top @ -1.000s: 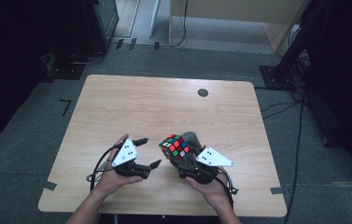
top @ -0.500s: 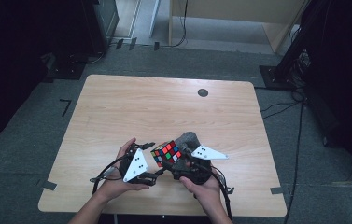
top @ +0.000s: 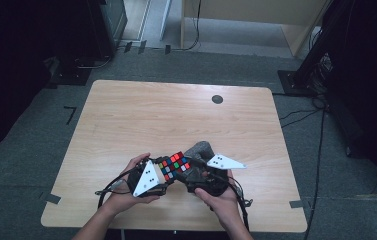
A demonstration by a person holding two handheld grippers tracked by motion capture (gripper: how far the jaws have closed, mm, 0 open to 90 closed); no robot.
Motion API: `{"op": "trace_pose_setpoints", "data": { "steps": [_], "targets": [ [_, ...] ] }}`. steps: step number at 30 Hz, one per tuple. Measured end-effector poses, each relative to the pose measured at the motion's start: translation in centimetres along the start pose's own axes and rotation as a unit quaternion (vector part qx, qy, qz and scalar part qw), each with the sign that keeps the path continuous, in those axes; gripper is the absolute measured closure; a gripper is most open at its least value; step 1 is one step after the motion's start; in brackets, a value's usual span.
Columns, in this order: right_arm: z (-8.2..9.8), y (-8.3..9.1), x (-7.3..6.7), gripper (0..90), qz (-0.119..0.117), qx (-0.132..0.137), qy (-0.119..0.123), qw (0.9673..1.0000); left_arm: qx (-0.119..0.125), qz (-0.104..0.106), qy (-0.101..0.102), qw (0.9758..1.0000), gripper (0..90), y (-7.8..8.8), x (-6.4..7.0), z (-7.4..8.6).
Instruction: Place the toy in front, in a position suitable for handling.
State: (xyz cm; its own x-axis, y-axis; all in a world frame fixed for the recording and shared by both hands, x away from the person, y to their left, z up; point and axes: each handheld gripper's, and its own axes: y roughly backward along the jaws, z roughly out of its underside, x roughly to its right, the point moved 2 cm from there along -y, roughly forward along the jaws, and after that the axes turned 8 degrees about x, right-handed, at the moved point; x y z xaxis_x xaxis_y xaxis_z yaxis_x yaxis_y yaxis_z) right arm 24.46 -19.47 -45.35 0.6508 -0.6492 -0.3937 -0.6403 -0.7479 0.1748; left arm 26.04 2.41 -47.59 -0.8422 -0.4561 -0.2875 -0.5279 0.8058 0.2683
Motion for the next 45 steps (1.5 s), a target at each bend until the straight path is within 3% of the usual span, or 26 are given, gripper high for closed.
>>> {"op": "trace_pose_setpoints", "data": {
  "steps": [2, 4, 7, 9, 11, 14, 16, 20, 22, 24, 26, 27, 28, 31, 32, 33, 35, 36, 38, 40, 45],
  "targets": [
    [-0.4, 0.6, 0.7, 23.8, 0.030, 0.011, 0.013, 0.9994, 0.002, 0.001, 0.022, 0.9998, 33.8, 0.2, -0.5, 0.2],
    [-0.3, 0.8, 1.5, 25.6, 0.070, 0.005, 0.043, 0.9966, 0.003, -0.001, 0.040, 0.9992, 33.8, 0.3, -0.9, 0.2],
    [0.9, 0.4, 3.0, 29.4, 0.142, -0.027, 0.085, 0.9859, 0.005, -0.002, 0.051, 0.9987, 33.8, 0.4, -1.2, 0.3],
    [2.0, -0.1, 3.9, 35.0, 0.165, -0.056, 0.099, 0.9797, 0.005, -0.001, 0.055, 0.9985, 33.8, 0.4, -1.2, 0.3],
    [2.9, -0.5, 4.5, 46.1, 0.170, -0.085, 0.100, 0.9766, 0.004, -0.004, 0.056, 0.9984, 33.8, 0.4, -1.2, 0.3],
    [3.4, -0.6, 5.0, 64.1, 0.173, -0.095, 0.098, 0.9754, 0.005, -0.005, 0.061, 0.9981, 33.8, 0.5, -1.4, 0.3],
    [2.9, -0.2, 4.8, 70.2, 0.163, -0.087, 0.106, 0.9770, 0.005, -0.009, 0.065, 0.9978, 33.8, 0.5, -1.5, 0.3],
    [1.4, 1.1, 4.0, 74.8, 0.175, -0.048, 0.154, 0.9712, 0.000, -0.013, 0.076, 0.9970, 33.8, 0.5, -1.8, 0.5],
    [0.7, 1.8, 3.8, 75.5, 0.170, -0.050, 0.171, 0.9690, 0.000, -0.012, 0.078, 0.9969, 33.8, 0.6, -1.9, 0.5],
    [0.3, 2.2, 3.7, 72.1, 0.150, -0.075, 0.186, 0.9680, 0.002, -0.010, 0.082, 0.9966, 33.8, 0.6, -2.0, 0.4],
    [0.3, 2.2, 3.8, 55.6, 0.121, -0.121, 0.188, 0.9673, 0.002, -0.007, 0.085, 0.9963, 33.8, 0.7, -2.0, 0.4],
    [0.3, 2.2, 3.8, 50.9, 0.121, -0.132, 0.203, 0.9628, 0.003, -0.006, 0.086, 0.9963, 33.8, 0.7, -2.0, 0.4],
    [0.3, 2.3, 3.6, 47.3, 0.129, -0.117, 0.215, 0.9611, 0.002, -0.005, 0.087, 0.9962, 33.8, 0.7, -2.0, 0.4],
    [0.2, 1.9, 3.5, 40.6, 0.125, -0.070, 0.179, 0.9733, 0.003, 0.000, 0.089, 0.9961, 33.8, 0.6, -1.9, 0.4],
    [0.4, 1.6, 3.5, 39.1, 0.125, -0.067, 0.172, 0.9749, 0.003, 0.001, 0.088, 0.9962, 33.8, 0.5, -1.8, 0.4],
    [0.8, 1.1, 3.6, 37.6, 0.129, -0.077, 0.172, 0.9735, 0.003, 0.003, 0.087, 0.9962, 33.8, 0.5, -1.8, 0.4],
    [1.9, 0.3, 4.1, 37.1, 0.150, -0.108, 0.185, 0.9651, 0.003, 0.004, 0.086, 0.9963, 33.8, 0.5, -1.7, 0.4],
    [2.5, 0.0, 4.4, 37.1, 0.158, -0.119, 0.180, 0.9635, 0.003, 0.004, 0.086, 0.9963, 33.8, 0.5, -1.7, 0.4],
    [3.3, -0.3, 5.1, 37.7, 0.162, -0.135, 0.154, 0.9652, 0.004, 0.004, 0.087, 0.9962, 33.8, 0.5, -1.8, 0.4],
    [3.8, -0.6, 5.8, 37.6, 0.170, -0.156, 0.133, 0.9639, 0.003, 0.002, 0.088, 0.9961, 33.8, 0.5, -1.8, 0.4],
    [4.5, -0.7, 6.7, 33.0, 0.155, -0.191, 0.085, 0.9655, 0.004, -0.001, 0.093, 0.9957, 33.8, 0.6, -2.0, 0.5]
  ]
}}
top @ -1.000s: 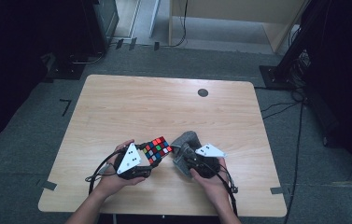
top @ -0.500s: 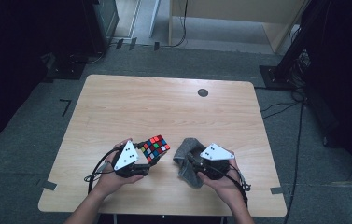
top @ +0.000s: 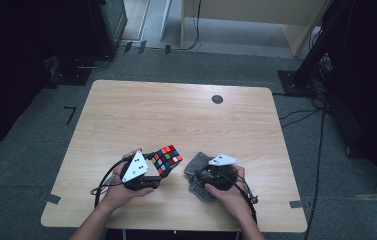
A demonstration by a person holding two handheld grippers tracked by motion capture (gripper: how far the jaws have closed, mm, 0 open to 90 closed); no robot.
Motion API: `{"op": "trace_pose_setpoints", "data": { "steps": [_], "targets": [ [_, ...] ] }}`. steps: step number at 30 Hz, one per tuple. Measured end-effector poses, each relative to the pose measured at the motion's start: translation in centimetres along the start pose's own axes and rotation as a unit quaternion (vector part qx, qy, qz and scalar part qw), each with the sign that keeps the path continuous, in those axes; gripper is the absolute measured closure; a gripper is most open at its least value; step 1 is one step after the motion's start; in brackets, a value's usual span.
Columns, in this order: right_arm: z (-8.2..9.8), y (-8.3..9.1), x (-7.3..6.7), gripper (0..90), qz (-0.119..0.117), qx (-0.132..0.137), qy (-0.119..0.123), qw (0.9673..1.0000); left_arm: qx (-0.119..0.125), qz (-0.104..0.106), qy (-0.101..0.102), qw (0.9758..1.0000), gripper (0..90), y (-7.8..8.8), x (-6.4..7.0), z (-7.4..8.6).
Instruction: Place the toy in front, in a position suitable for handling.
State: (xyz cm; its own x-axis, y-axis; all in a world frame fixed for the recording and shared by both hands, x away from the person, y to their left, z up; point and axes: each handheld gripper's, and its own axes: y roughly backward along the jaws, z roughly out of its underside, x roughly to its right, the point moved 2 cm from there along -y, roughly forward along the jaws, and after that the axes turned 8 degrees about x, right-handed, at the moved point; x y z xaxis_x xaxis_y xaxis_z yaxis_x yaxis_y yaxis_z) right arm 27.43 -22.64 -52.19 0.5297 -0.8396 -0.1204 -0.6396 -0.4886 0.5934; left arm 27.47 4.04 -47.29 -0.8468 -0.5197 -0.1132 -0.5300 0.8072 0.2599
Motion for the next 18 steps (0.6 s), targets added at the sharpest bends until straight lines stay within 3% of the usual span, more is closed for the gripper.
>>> {"op": "trace_pose_setpoints", "data": {
  "steps": [10, 18],
  "targets": [
    [0.46, -0.24, 0.03, 27.4, -0.012, 0.002, 0.013, 0.9998, -0.003, -0.004, 0.006, 1.0000, 33.8, 0.05, -0.26, 0.26],
    [1.05, -0.23, -0.23, 23.1, -0.016, 0.013, 0.050, 0.9985, 0.010, 0.008, 0.043, 0.9990, 33.8, 0.30, -0.43, -0.05]
  ]
}}
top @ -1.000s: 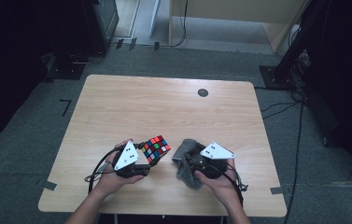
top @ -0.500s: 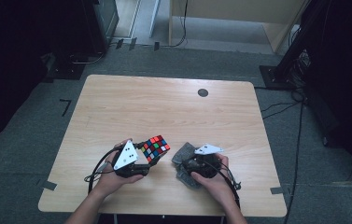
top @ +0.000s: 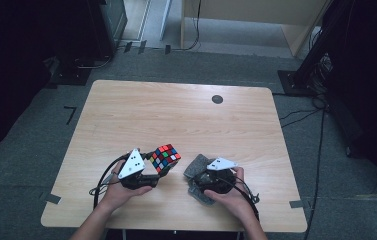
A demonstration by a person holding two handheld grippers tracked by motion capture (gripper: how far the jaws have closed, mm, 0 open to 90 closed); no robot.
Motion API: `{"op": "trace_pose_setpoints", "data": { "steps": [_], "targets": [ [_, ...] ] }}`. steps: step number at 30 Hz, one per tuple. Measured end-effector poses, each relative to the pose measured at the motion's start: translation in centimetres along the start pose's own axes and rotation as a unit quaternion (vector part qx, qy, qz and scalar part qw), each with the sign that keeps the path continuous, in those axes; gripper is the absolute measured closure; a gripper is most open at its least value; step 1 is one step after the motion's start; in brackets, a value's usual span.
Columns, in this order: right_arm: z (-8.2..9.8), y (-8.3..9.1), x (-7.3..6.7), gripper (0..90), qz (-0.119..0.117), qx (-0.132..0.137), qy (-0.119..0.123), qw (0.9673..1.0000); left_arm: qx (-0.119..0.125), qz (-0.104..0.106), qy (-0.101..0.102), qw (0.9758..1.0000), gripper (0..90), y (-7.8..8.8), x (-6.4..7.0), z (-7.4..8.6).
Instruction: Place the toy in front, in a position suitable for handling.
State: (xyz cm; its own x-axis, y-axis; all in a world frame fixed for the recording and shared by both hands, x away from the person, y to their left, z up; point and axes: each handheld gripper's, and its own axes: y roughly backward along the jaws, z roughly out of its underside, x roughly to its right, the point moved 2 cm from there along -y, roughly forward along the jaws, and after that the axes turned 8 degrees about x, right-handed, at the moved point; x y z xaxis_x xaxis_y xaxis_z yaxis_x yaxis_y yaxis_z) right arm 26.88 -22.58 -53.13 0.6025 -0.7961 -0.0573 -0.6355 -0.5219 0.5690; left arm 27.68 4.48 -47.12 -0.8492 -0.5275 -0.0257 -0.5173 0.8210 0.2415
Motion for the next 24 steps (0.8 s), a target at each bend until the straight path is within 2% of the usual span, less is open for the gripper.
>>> {"op": "trace_pose_setpoints", "data": {
  "steps": [4, 8, 11, 14, 17, 19, 24],
  "targets": [
    [0.5, 0.0, -0.1, 23.2, 0.002, 0.022, 0.004, 0.9997, 0.003, -0.001, 0.012, 0.9999, 33.8, -0.1, -0.2, 0.0],
    [0.6, 0.2, 0.0, 24.7, 0.003, 0.024, 0.001, 0.9997, -0.001, -0.013, 0.019, 0.9997, 33.8, -0.5, -0.5, 0.1],
    [0.6, 0.2, -0.2, 25.8, 0.011, 0.024, 0.003, 0.9996, -0.005, -0.015, 0.020, 0.9997, 33.8, -0.8, -0.7, 0.3],
    [0.6, 0.2, -0.2, 26.1, 0.010, 0.024, 0.001, 0.9997, -0.008, -0.015, 0.027, 0.9995, 33.8, -0.9, -0.9, 0.5],
    [0.6, 0.2, -0.2, 30.5, 0.006, 0.025, -0.006, 0.9997, -0.012, -0.014, 0.018, 0.9997, 33.8, -0.9, -0.8, 0.5],
    [0.6, 0.2, -0.3, 32.5, 0.007, 0.025, -0.003, 0.9997, -0.012, -0.016, 0.016, 0.9997, 33.7, -1.0, -0.8, 0.3],
    [0.7, 0.3, -0.5, 30.2, 0.017, 0.023, -0.001, 0.9996, -0.008, -0.020, 0.001, 0.9998, 33.7, -1.3, 0.0, -0.6]
  ]
}}
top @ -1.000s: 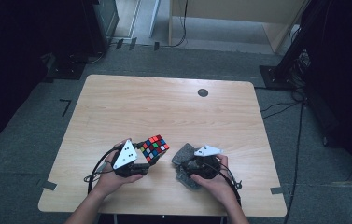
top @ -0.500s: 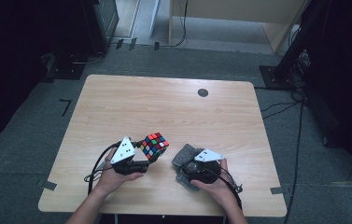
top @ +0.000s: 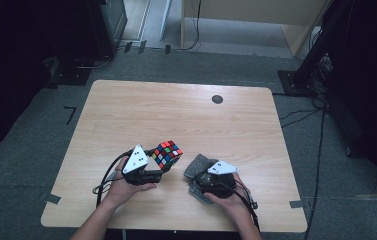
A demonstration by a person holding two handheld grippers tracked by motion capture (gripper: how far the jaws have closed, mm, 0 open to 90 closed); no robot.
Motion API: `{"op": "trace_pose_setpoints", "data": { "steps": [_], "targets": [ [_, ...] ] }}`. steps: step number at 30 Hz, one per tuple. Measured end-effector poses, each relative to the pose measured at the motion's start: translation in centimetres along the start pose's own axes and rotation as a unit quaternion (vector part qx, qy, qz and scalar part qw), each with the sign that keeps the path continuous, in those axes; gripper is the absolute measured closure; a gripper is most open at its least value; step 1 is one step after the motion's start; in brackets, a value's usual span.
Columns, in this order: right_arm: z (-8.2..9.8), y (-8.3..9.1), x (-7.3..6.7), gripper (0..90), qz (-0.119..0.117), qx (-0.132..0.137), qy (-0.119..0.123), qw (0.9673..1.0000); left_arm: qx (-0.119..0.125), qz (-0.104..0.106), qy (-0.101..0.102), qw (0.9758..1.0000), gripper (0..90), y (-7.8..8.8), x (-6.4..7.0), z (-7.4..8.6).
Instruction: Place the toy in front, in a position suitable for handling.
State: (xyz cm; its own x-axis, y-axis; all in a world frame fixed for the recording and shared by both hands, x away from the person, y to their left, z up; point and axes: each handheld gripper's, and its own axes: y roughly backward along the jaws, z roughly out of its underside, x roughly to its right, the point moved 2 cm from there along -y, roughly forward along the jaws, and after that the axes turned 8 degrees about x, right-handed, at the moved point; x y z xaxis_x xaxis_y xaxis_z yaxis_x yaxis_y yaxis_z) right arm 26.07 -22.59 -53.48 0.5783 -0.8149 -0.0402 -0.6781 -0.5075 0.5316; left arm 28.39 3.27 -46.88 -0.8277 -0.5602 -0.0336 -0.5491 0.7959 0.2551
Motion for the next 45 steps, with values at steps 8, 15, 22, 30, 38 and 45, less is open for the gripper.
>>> {"op": "trace_pose_setpoints", "data": {
  "steps": [8, 15, 22, 30, 38, 45],
  "targets": [
    [-0.3, 0.0, -0.4, 34.4, 0.009, -0.014, 0.008, 0.9998, -0.011, 0.002, 0.013, 0.9999, 33.6, 0.0, 0.0, 0.5],
    [-0.4, 0.3, -1.8, 66.5, 0.032, -0.003, 0.048, 0.9983, 0.042, -0.016, 0.039, 0.9983, 33.9, 0.8, -0.4, -0.7],
    [-2.2, 1.9, -2.3, 71.0, 0.070, 0.029, 0.070, 0.9946, 0.073, -0.037, 0.073, 0.9940, 34.1, 1.7, -1.0, -0.7],
    [-7.4, 5.5, -4.1, 69.8, 0.035, 0.122, 0.042, 0.9911, 0.020, -0.040, 0.017, 0.9988, 34.0, 2.5, 0.4, -1.4],
    [-9.5, 7.9, -4.2, 69.6, 0.002, 0.172, -0.003, 0.9850, -0.023, -0.031, -0.020, 0.9991, 33.9, 0.6, 1.3, -0.7],
    [-10.1, 8.6, -5.0, 68.7, -0.042, 0.186, -0.020, 0.9814, -0.034, 0.004, -0.065, 0.9973, 33.9, -0.1, 3.4, -0.9]
  ]
}}
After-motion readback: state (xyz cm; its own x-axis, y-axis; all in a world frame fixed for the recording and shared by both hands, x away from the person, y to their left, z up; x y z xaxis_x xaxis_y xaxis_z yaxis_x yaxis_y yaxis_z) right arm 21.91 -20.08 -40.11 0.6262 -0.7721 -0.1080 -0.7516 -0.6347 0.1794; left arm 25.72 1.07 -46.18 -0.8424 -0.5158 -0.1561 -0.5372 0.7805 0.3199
